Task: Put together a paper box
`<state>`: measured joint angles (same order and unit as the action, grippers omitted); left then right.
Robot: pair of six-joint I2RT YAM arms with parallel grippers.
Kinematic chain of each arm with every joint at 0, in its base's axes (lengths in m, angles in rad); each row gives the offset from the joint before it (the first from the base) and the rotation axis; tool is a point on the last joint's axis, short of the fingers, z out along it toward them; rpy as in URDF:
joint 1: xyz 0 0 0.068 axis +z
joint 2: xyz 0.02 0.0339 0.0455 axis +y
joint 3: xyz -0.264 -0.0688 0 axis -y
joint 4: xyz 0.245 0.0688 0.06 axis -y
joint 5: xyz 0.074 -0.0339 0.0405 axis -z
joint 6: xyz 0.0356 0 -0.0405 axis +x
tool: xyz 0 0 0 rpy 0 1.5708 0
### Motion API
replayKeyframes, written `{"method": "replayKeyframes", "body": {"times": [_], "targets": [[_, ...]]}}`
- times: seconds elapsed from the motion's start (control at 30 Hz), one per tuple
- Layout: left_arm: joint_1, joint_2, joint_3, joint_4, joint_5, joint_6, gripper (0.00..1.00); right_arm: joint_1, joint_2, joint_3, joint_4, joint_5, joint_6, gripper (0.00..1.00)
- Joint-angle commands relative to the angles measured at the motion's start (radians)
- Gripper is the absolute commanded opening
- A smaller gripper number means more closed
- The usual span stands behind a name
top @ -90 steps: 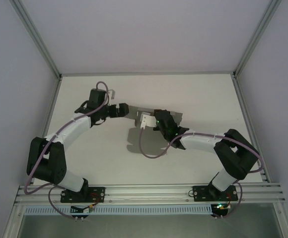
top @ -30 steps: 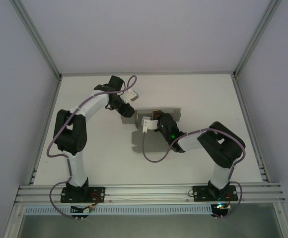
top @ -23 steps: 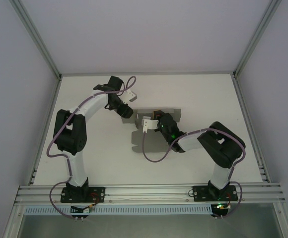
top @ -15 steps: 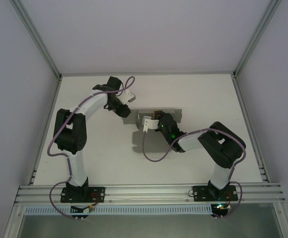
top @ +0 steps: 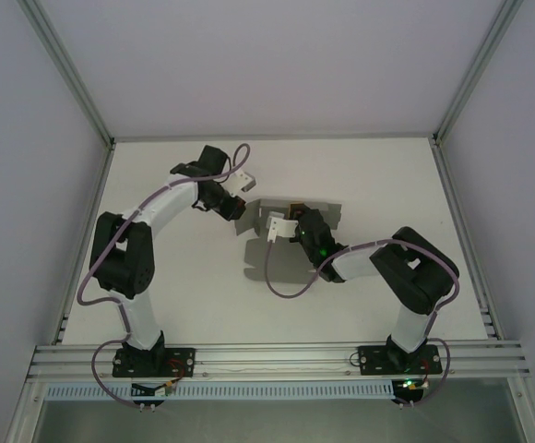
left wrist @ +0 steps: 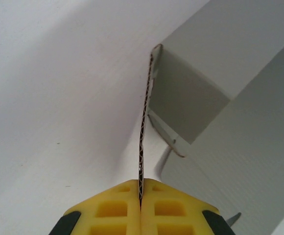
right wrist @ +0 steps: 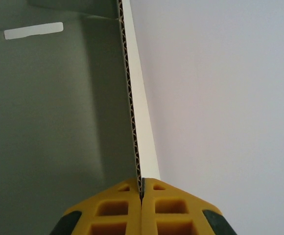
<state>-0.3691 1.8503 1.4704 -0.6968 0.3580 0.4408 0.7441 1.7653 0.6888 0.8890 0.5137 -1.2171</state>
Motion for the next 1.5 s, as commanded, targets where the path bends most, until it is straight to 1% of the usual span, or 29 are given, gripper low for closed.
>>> {"method": "replayKeyframes", "body": {"times": [0.0, 0.17, 0.27, 0.33, 0.4, 0.47, 0.63, 0.73, 0.87, 0.9, 0.93, 0.97, 1.0, 1.07, 1.17, 1.23, 1.3, 1.37, 1.47], "targets": [[-0.048, -0.048, -0.017, 0.043, 0.079, -0.032, 0.00, 0.014, -0.008, 0.029, -0.010, 0.023, 0.059, 0.00], [-0.091, -0.058, -0.037, 0.084, 0.070, -0.067, 0.00, 0.027, 0.019, 0.025, 0.047, 0.043, 0.044, 0.00], [-0.099, -0.074, -0.082, 0.157, 0.070, -0.125, 0.00, 0.027, 0.021, 0.016, 0.055, 0.046, 0.061, 0.00], [-0.112, -0.087, -0.129, 0.239, 0.075, -0.152, 0.00, 0.027, 0.009, 0.014, 0.022, 0.042, 0.090, 0.00], [-0.132, -0.096, -0.159, 0.297, 0.058, -0.162, 0.00, 0.026, -0.007, 0.008, -0.015, 0.026, 0.108, 0.00], [-0.151, -0.098, -0.175, 0.333, 0.043, -0.162, 0.00, 0.027, -0.011, -0.002, -0.009, 0.020, 0.105, 0.00], [-0.185, -0.063, -0.184, 0.387, 0.046, -0.187, 0.00, 0.026, -0.008, -0.029, -0.011, 0.015, 0.108, 0.00], [-0.194, -0.055, -0.205, 0.405, 0.018, -0.197, 0.00, 0.026, 0.007, -0.046, 0.019, 0.027, 0.095, 0.00], [-0.195, -0.097, -0.272, 0.409, -0.079, -0.222, 0.00, 0.027, 0.032, -0.079, 0.108, 0.061, 0.056, 0.00], [-0.195, -0.112, -0.294, 0.408, -0.103, -0.229, 0.02, 0.026, 0.033, -0.087, 0.114, 0.066, 0.056, 0.00], [-0.194, -0.130, -0.315, 0.409, -0.124, -0.238, 0.06, 0.026, 0.033, -0.096, 0.124, 0.070, 0.060, 0.00], [-0.193, -0.146, -0.340, 0.449, -0.145, -0.249, 0.14, 0.026, 0.032, -0.103, 0.133, 0.071, 0.063, 0.00], [-0.192, -0.158, -0.358, 0.459, -0.161, -0.259, 0.18, 0.025, 0.032, -0.109, 0.138, 0.071, 0.067, 0.00], [-0.192, -0.180, -0.395, 0.489, -0.180, -0.277, 0.23, 0.026, 0.033, -0.119, 0.147, 0.068, 0.064, 0.00], [-0.180, -0.195, -0.431, 0.543, -0.181, -0.309, 0.28, 0.026, 0.052, -0.133, 0.196, 0.070, 0.045, 0.00], [-0.179, -0.203, -0.424, 0.535, -0.187, -0.322, 0.36, 0.026, 0.066, -0.142, 0.225, 0.074, 0.025, 0.00], [-0.179, -0.221, -0.420, 0.531, -0.202, -0.329, 0.50, 0.027, 0.080, -0.146, 0.250, 0.075, 0.012, 0.00], [-0.177, -0.254, -0.425, 0.533, -0.210, -0.331, 0.57, 0.026, 0.086, -0.143, 0.253, 0.074, 0.006, 0.00], [-0.167, -0.321, -0.444, 0.538, -0.256, -0.354, 0.90, 0.025, 0.074, -0.142, 0.240, 0.067, 0.015, 0.00]]}}
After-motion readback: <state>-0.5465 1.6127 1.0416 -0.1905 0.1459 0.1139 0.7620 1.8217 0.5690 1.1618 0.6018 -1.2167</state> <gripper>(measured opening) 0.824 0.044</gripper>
